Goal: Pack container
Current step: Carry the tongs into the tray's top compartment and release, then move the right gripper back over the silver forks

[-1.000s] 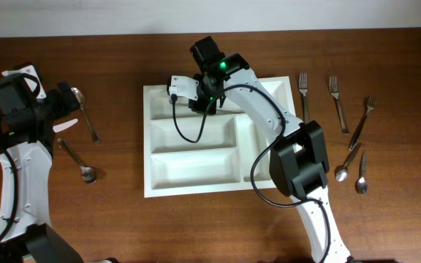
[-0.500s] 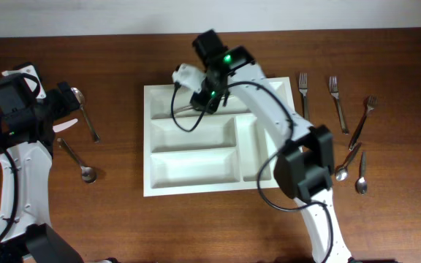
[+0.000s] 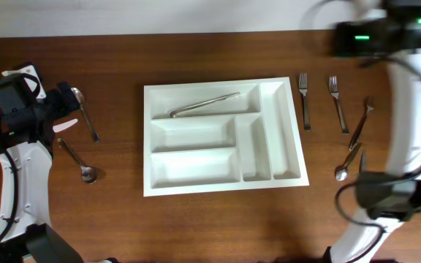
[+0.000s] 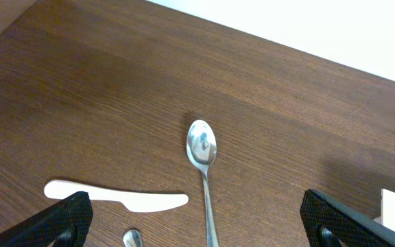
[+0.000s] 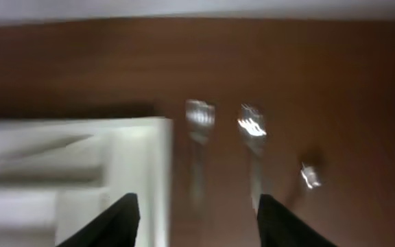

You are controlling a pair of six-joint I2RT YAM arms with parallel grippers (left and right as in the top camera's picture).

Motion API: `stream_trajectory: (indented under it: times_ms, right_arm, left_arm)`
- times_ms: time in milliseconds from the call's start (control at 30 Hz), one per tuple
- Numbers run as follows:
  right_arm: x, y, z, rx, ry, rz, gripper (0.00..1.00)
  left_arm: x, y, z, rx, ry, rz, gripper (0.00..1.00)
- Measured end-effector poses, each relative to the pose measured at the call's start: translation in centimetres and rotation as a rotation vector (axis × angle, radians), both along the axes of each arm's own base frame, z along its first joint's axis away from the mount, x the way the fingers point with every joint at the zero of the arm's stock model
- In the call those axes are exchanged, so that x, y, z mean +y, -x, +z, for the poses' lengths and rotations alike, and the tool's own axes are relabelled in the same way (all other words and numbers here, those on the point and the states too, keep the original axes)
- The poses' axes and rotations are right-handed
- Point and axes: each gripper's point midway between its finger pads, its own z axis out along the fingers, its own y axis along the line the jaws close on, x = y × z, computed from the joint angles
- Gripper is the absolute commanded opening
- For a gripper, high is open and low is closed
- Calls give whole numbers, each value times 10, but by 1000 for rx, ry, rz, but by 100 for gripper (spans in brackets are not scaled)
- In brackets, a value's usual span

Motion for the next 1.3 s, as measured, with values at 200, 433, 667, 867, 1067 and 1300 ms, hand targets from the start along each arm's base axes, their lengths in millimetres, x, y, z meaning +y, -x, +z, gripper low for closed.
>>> stream_trajectory:
  times_ms: [200, 433, 667, 867, 1067, 1300]
  right_arm:
    - [-115, 25, -79, 199, -140, -425, 50]
    - [-140, 27, -171, 350, -207, -534, 45]
    - [-147, 29, -229, 431, -235, -573, 45]
    - [-149, 26, -261, 467, -243, -578, 44]
    - [-153, 22, -282, 472, -237, -581, 39]
    - [-158, 13, -283, 433, -225, -581, 26]
  left_arm:
    - [0, 0, 0, 0, 0, 0, 99]
    - [0, 0, 0, 0, 0, 0, 99]
    - [0, 0, 0, 0, 0, 0, 99]
    - [0, 0, 0, 0, 0, 0, 99]
    - [0, 0, 0, 0, 0, 0, 99]
    - [0, 0, 0, 0, 0, 0, 99]
